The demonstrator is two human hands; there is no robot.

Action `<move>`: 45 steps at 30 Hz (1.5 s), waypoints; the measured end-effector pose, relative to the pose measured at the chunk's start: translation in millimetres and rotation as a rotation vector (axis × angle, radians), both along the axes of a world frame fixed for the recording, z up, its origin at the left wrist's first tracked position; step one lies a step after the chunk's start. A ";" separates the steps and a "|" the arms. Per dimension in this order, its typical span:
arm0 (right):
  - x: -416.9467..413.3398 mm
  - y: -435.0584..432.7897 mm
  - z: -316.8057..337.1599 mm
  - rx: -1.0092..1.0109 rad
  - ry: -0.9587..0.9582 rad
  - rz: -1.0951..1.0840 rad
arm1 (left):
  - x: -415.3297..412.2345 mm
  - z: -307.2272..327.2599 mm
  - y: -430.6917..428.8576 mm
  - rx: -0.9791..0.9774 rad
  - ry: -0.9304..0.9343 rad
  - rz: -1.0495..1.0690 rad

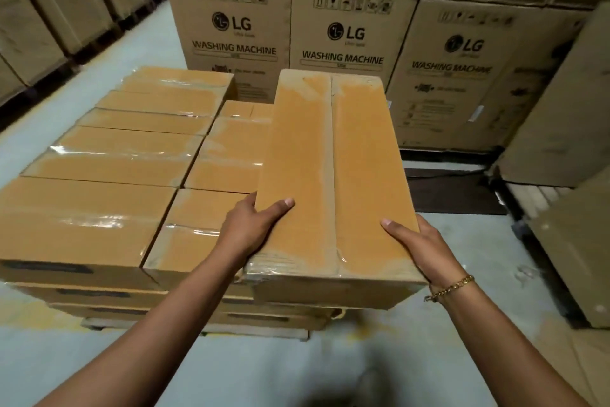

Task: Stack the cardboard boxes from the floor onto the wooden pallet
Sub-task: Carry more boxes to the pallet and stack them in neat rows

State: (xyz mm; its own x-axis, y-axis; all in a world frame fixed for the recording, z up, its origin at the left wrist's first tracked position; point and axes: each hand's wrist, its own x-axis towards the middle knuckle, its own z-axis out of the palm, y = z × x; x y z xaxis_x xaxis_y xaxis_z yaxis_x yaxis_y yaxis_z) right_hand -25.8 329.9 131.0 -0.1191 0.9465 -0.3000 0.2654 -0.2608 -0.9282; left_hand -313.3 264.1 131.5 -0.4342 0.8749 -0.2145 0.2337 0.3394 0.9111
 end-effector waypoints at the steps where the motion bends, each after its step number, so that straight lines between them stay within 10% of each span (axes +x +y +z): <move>1: 10.6 18.0 0.1 0.001 0.010 -0.010 | 11.8 1.3 19.9 -0.012 0.008 -0.007; 18: 169.2 353.9 12.0 0.023 -0.100 0.102 | 178.0 -15.0 320.6 -0.061 -0.079 0.130; 45: -29.3 882.6 -24.9 0.011 -0.162 0.593 | 62.5 -56.2 724.6 -0.052 -0.105 0.606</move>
